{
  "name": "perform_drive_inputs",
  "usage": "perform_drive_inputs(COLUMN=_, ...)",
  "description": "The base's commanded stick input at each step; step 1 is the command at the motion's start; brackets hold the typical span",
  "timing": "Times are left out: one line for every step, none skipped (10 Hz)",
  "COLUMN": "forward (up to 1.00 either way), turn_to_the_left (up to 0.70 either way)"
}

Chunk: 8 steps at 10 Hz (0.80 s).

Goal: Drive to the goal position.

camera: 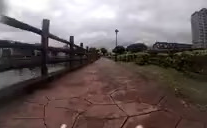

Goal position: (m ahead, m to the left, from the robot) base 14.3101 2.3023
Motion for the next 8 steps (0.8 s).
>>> perform_drive_inputs(forward=0.85, turn_to_the_left=0.01)
perform_drive_inputs(forward=0.85, turn_to_the_left=0.01)
perform_drive_inputs(forward=0.85, turn_to_the_left=0.01)
perform_drive_inputs(forward=0.85, turn_to_the_left=0.01)
perform_drive_inputs(forward=0.85, turn_to_the_left=0.01)
perform_drive_inputs(forward=0.85, turn_to_the_left=0.01)
perform_drive_inputs(forward=0.85, turn_to_the_left=0.01)
perform_drive_inputs(forward=0.85, turn_to_the_left=0.01)
